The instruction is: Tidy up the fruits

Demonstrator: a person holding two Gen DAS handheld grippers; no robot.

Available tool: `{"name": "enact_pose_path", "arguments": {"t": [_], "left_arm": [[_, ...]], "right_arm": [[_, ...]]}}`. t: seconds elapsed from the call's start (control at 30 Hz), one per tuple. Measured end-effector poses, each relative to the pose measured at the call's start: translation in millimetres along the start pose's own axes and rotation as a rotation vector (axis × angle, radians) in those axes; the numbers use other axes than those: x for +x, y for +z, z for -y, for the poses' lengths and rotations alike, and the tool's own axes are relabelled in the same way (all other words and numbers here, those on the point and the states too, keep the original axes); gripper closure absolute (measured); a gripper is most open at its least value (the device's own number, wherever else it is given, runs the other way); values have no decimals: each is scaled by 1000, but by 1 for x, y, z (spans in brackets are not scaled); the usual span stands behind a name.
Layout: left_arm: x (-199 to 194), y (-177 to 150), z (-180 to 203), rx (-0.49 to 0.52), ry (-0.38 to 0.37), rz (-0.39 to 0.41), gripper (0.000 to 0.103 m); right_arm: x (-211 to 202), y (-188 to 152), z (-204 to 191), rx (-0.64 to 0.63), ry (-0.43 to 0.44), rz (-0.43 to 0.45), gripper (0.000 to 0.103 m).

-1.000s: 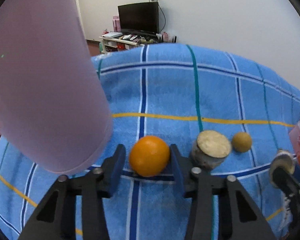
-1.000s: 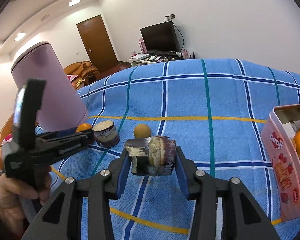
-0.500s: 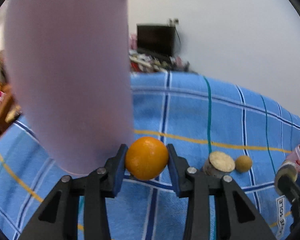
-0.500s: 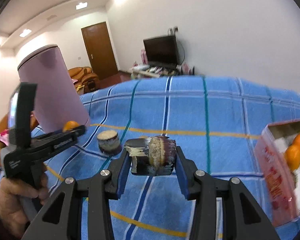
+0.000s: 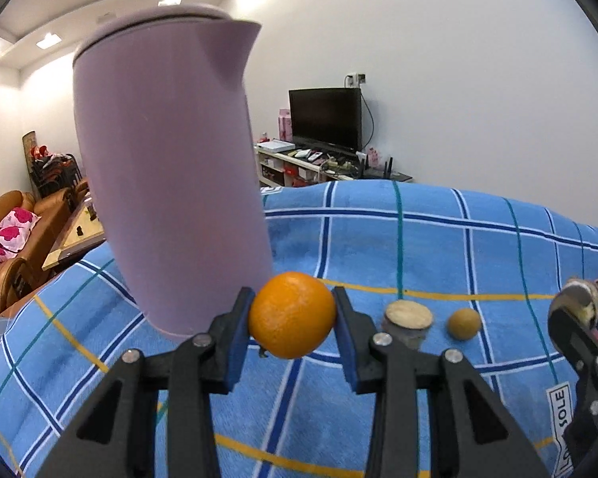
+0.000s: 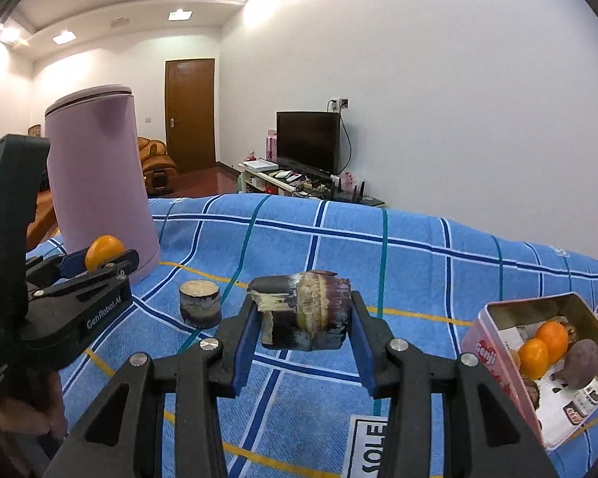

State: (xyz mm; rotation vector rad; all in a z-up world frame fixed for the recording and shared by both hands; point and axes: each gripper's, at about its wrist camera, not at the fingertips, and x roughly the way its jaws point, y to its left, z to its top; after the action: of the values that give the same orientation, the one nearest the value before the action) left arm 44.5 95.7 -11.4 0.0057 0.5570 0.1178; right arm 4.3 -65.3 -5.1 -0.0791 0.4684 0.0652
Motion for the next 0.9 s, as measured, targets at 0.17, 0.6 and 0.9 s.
{"name": "enact_pose_path", "arguments": {"t": [0.17,0.6,0.9], "left_arm": [[-4,-4,8,7,-7,5,63],[-25,-17,34,34,-38,1,63],[-36,-23,57,68,-74,-9,63]], "right_arm": [[-9,-4,-2,-31,-7,12,59],[-25,-11,18,-33,-41,4,59],[-34,-16,39,-23,-68,-4,59]]}}
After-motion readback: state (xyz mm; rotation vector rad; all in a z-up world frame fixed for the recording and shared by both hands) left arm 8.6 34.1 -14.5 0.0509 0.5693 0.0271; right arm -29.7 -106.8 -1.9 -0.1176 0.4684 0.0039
